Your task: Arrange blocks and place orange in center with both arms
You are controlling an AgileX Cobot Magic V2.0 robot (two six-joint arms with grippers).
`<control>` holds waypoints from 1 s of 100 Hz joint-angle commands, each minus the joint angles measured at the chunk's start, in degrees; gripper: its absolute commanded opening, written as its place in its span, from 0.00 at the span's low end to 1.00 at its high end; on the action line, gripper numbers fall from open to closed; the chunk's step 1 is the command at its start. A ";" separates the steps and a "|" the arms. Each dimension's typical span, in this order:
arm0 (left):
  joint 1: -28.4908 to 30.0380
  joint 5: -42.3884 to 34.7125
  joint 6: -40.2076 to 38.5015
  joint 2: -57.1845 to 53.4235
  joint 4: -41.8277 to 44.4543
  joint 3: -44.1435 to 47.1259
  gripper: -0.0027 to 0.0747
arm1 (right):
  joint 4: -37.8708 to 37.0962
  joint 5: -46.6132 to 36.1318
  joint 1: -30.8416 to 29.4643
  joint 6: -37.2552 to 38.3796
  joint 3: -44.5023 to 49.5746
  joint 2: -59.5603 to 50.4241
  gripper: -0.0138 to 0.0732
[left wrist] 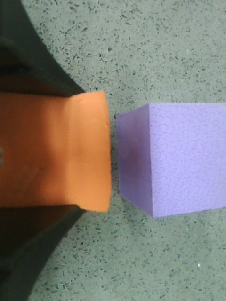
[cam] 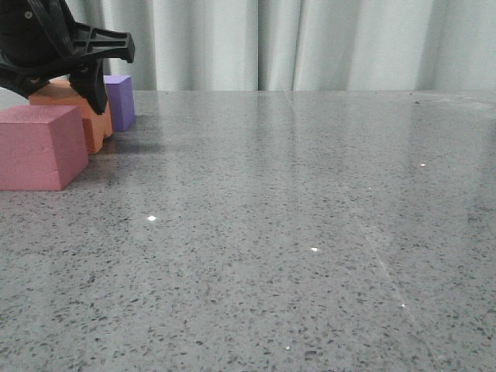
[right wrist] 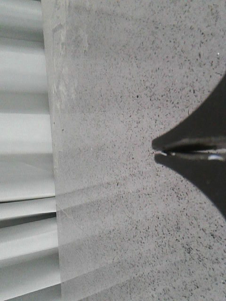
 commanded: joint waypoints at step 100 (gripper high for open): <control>0.09 -0.45 7.53 -23.42 0.04 1.09 0.90 | -0.05 -4.60 -0.38 -0.57 -0.74 -0.06 0.08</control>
